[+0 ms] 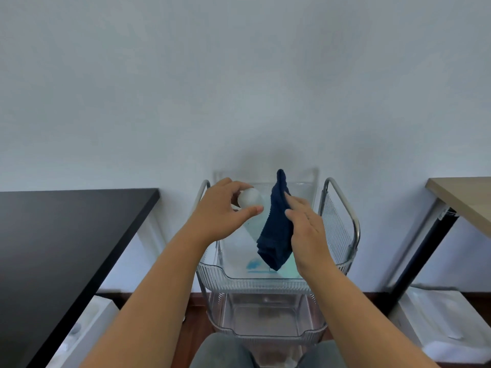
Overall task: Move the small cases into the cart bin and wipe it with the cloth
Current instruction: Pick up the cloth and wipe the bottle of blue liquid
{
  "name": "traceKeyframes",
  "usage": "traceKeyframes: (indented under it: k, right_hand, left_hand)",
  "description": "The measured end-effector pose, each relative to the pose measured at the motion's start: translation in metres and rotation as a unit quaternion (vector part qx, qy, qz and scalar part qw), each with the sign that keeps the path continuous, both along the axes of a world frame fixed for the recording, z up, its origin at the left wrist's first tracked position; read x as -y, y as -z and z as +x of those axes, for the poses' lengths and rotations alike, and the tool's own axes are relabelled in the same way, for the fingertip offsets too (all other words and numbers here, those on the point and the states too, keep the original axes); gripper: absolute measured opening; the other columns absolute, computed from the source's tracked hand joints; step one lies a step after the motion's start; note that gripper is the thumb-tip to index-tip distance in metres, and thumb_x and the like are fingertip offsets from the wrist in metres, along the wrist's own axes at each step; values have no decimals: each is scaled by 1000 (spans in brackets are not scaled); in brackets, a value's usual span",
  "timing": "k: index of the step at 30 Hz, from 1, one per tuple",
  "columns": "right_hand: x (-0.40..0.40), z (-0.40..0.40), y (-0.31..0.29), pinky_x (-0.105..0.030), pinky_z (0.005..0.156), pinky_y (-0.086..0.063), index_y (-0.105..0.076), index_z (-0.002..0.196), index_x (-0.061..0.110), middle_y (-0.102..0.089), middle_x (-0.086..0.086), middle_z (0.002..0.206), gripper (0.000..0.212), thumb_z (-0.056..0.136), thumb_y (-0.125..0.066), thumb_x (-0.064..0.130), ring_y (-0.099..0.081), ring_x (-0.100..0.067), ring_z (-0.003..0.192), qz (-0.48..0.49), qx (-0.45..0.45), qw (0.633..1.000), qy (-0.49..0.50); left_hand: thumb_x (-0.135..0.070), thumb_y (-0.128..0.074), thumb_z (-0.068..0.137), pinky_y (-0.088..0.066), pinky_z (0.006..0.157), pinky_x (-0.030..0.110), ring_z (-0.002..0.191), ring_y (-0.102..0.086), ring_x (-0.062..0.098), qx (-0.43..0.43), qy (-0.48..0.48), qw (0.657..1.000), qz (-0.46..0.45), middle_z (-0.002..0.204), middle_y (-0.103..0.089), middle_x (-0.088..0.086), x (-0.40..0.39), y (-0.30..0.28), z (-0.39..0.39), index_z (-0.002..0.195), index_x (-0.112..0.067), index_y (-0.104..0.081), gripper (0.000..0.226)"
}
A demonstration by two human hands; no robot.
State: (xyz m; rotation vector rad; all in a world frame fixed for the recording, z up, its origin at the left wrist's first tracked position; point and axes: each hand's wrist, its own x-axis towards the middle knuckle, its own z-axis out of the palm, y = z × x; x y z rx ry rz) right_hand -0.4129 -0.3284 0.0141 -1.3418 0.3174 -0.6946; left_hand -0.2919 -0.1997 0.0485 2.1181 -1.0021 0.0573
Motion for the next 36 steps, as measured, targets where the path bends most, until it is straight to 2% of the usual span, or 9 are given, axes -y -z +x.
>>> traceKeyframes:
  k: [4, 8, 12, 16, 20, 25, 32, 34, 36]
  right_hand:
    - [-7, -4, 8, -37, 100, -49, -64, 124, 23, -60, 13, 120, 41, 96, -44, 1, -58, -16, 116, -35, 7, 999, -23]
    - [-11, -7, 11, -39, 113, -37, -60, 123, 36, -57, 11, 136, 40, 97, -47, 8, -47, -11, 132, -60, 19, 997, -42]
    - [-10, -9, 6, -24, 107, -42, -59, 123, 44, -56, 10, 137, 47, 85, -41, 22, -51, -2, 125, -33, 8, 994, -100]
    - [-2, 0, 8, -39, 119, -25, -57, 119, 51, -46, 15, 145, 48, 100, -38, 11, -35, -8, 139, -51, -10, 995, -79]
    - [11, 14, 10, -33, 111, -38, -52, 132, 42, -38, 15, 151, 43, 103, -34, 15, -42, -9, 136, -1, -2, 990, -141]
    - [14, 31, 3, -20, 72, -51, -67, 117, 29, -71, 3, 102, 37, 102, -33, 22, -65, -11, 91, -56, -30, 996, -58]
    - [27, 53, -6, -35, 69, -42, -63, 90, 7, -56, -11, 82, 33, 95, -38, 28, -52, -24, 77, -22, -117, 993, -24]
    - [19, 48, 3, -34, 75, -44, -65, 100, 12, -61, -4, 89, 34, 99, -35, 29, -56, -20, 84, -45, -71, 996, 4]
    - [1, 40, 21, -31, 95, -43, -55, 132, 23, -59, 4, 120, 39, 102, -33, 35, -56, -11, 110, -89, -29, 994, 51]
  left_hand:
    - [-65, -66, 72, -45, 99, 45, 83, -58, -1, 49, -38, 998, -6, 93, -57, -14, 0, -3, -4, 112, -32, -67, 52]
    - [-68, -64, 72, -49, 91, 41, 86, -56, 4, 64, -49, 997, -11, 91, -56, -14, 1, -6, -3, 112, -32, -67, 54]
    - [-67, -65, 74, -51, 87, 38, 89, -58, 9, 60, -56, 997, -3, 93, -57, -12, 8, -7, 0, 112, -29, -67, 54]
    - [-63, -65, 78, -50, 81, 27, 84, -55, 0, 77, -47, 996, 1, 96, -57, -11, 17, -7, 0, 116, -23, -67, 55]
    - [-56, -67, 82, -46, 80, 23, 85, -52, -4, 52, -18, 998, -1, 97, -55, -11, 20, -9, 4, 120, -25, -65, 50]
    - [-52, -66, 85, -46, 78, 23, 86, -54, 0, 54, 14, 998, 17, 93, -52, -12, 24, -12, 5, 121, -29, -65, 43]
    - [-41, -60, 94, -37, 76, 7, 88, -52, -2, 53, 59, 996, 50, 100, -53, -7, 21, -17, 9, 134, -29, -58, 42]
    - [-38, -54, 98, -29, 80, -4, 91, -50, 0, 66, 55, 994, 65, 107, -54, -7, 23, -15, 8, 141, -31, -52, 44]
    - [-38, -50, 100, -14, 81, -11, 100, -49, 3, 85, 48, 993, 65, 112, -55, -8, 25, -12, 4, 143, -33, -48, 43]
